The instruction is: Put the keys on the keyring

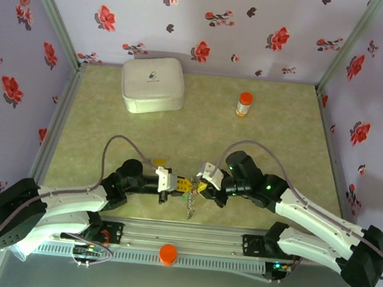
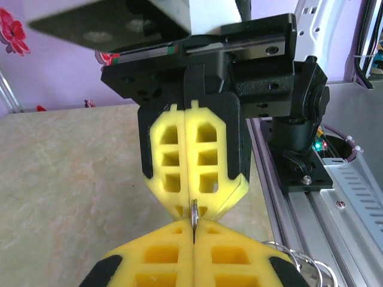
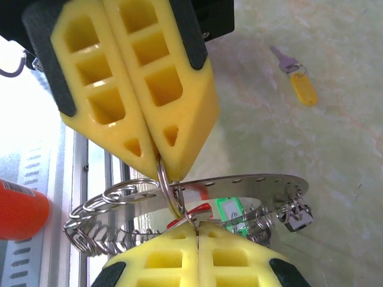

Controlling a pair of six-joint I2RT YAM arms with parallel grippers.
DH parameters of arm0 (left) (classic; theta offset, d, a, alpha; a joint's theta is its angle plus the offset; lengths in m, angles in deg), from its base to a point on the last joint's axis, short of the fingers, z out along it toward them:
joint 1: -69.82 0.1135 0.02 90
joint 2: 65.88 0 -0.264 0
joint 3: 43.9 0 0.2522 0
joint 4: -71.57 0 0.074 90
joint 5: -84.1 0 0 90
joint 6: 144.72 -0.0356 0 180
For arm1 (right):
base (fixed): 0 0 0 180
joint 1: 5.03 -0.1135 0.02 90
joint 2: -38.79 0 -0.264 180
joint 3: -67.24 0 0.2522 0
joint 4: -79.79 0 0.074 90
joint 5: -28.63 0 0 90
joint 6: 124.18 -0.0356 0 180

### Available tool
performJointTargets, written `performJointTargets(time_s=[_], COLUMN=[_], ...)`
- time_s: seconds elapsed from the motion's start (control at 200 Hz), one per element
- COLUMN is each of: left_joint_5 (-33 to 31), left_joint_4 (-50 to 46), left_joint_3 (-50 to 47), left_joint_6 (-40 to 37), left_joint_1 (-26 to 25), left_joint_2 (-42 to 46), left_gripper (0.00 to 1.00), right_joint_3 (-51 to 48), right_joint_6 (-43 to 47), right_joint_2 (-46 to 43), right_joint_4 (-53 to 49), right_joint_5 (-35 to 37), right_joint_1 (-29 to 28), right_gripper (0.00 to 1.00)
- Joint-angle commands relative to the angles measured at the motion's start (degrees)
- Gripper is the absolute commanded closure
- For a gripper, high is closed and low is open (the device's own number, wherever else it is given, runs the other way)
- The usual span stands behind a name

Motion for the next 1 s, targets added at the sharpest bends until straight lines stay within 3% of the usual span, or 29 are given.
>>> performJointTargets(time_s=[0.0,0.11,0.305,0.435,0.81,1.0], left_joint_5=[0.37,0.51,0.56,0.54,0.61,0.06], left_joint_4=[5.39,5.82,5.85,5.99,6.79,6.79], left_joint_3=[0.66,0.79,0.31,0.21,0.77,0.73], left_joint_6=[0.5,0.55,0.75,0.57,0.38,0.2], left_joint_1=[0.09,0.09,0.05,0.09,0.18,0.27], left_joint_2=[-0.47,-0.88,-1.04,-1.37,-2.19,-2.62], left_gripper=[1.0,1.0,1.0,1.0,1.0,1.0], right_joint_3=[2.51,2.58,0.78,-0.34,0.31,0.98], right_joint_6=[1.87,2.15,1.12,-0.38,-0.79,-1.29], right_joint_2=[1.6,1.29,-3.13,-4.7,-1.77,-0.99], right_joint_4=[-1.52,-1.83,-0.7,1.84,4.36,4.33], right_joint_5=[0.64,0.97,1.95,-0.88,-2.08,-2.15], right_joint_1=[-0.02,-0.09,-0.03,-0.1,-0.04,-0.04], right_gripper=[1.0,0.98,0.76,0.74,0.83,1.0])
